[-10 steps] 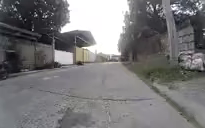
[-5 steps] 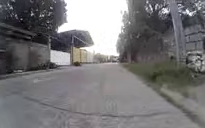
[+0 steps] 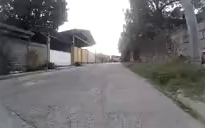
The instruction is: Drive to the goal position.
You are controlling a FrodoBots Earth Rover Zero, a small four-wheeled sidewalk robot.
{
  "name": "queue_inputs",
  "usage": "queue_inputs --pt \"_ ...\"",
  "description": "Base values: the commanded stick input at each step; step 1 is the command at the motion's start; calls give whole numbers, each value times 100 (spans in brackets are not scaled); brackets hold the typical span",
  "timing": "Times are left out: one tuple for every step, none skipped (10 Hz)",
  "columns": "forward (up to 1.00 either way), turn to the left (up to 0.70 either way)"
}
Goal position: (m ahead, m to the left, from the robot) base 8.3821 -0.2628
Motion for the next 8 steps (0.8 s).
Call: queue_inputs --pt "100 1" --pt "100 1" --pt "100 1" --pt "100 -39" --pt "100 -33" --pt "100 -19" --pt "100 -5" --pt "100 -9"
